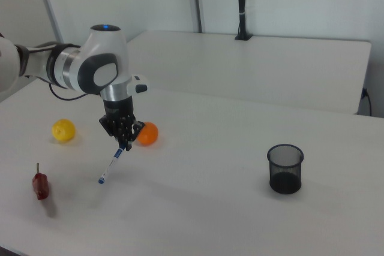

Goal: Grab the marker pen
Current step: 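Carry the marker toward the orange and lower it onto the table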

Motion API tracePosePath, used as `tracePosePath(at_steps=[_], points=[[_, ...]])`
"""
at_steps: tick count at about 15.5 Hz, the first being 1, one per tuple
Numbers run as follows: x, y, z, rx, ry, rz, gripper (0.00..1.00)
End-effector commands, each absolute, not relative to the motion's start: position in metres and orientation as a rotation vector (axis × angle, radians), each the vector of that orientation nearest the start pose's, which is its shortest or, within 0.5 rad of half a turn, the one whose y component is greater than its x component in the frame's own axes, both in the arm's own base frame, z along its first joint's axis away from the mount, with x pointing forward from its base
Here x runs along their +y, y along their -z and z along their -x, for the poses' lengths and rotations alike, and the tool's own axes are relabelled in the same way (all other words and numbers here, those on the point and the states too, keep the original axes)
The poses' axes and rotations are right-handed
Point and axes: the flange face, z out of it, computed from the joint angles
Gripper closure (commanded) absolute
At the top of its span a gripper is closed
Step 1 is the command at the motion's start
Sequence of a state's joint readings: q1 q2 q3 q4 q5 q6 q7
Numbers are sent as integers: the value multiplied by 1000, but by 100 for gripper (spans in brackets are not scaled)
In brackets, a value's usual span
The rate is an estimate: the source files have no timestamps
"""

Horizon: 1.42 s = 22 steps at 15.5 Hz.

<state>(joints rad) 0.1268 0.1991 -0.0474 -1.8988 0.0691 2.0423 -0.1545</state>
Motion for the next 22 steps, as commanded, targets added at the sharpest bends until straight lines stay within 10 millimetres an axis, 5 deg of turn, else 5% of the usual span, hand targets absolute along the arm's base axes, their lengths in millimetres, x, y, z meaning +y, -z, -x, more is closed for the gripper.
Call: tracePosePath(at_steps=[1,6,11,12,14,15,18,22], points=[[73,-357,-590,-384,47,3076,100],[87,-335,-603,-320,179,3077,98],[95,-327,-608,-246,214,3071,74],[95,-327,-608,-232,214,3070,61],[94,-329,-608,-211,203,3069,11],[93,-333,-608,-208,208,3069,0],[87,-364,-605,-198,234,3064,0],[56,-451,-602,-146,135,3068,0]])
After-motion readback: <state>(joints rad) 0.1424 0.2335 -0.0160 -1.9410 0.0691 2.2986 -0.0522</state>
